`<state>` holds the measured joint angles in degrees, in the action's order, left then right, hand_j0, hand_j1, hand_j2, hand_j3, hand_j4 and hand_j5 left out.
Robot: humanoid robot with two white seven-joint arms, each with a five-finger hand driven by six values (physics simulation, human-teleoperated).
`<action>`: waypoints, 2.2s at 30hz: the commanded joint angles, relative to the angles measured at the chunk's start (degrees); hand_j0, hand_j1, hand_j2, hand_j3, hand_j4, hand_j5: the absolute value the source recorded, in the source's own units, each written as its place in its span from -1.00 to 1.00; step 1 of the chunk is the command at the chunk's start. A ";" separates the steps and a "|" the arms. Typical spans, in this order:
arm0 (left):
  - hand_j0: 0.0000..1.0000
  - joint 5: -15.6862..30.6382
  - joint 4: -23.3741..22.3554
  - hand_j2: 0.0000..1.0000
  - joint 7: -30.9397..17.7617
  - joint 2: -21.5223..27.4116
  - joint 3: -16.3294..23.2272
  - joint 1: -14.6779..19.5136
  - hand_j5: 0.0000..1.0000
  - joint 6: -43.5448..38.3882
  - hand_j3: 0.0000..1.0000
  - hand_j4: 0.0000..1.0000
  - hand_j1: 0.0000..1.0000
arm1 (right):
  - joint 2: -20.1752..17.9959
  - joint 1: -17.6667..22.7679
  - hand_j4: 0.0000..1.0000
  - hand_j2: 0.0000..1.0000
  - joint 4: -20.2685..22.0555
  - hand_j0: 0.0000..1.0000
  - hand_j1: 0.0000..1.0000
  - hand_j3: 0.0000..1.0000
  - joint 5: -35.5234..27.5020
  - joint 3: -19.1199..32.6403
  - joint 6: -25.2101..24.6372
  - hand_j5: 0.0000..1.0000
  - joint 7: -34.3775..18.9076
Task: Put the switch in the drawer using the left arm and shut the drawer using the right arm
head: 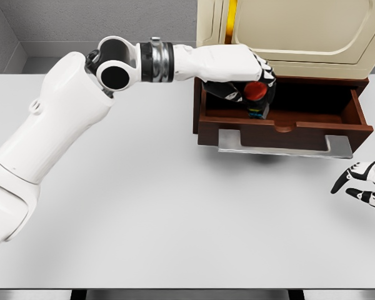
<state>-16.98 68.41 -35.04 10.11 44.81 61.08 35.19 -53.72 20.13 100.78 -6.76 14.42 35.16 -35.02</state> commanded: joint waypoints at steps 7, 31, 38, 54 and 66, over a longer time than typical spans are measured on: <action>0.78 2.39 1.64 0.78 0.04 -0.17 -0.34 0.44 0.78 -0.19 0.78 0.78 0.78 | -0.16 -0.09 -0.01 -0.01 0.03 -0.01 -0.01 -0.01 -0.45 0.00 -0.16 -0.01 0.02; 0.78 20.47 14.73 0.78 4.18 11.85 4.92 5.27 0.78 -0.19 0.78 0.78 0.78 | -0.24 0.00 0.00 0.00 0.03 0.00 0.00 0.00 -0.45 -0.44 -0.16 0.00 0.02; 0.71 60.10 32.57 0.71 0.04 26.63 29.63 17.23 0.71 -0.19 0.71 0.71 0.71 | -0.24 0.00 0.00 0.00 0.03 0.00 0.00 0.00 -0.45 -0.62 -0.16 0.00 0.02; 0.98 77.97 32.49 0.98 5.86 30.85 26.56 18.11 0.98 -48.81 0.98 0.98 0.98 | -0.33 0.00 0.01 0.01 0.03 0.01 0.01 0.01 -0.45 -0.97 -0.16 0.01 0.02; 0.99 73.67 29.41 0.99 12.63 25.40 27.17 15.47 0.99 -53.12 0.99 0.99 0.99 | -0.24 0.00 0.01 0.01 0.03 0.01 0.01 0.01 -0.45 -1.41 -0.16 0.01 0.02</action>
<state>56.91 98.65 -22.86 36.50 71.84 76.03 -17.68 -53.93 20.13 100.78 -6.76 13.03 35.16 -35.02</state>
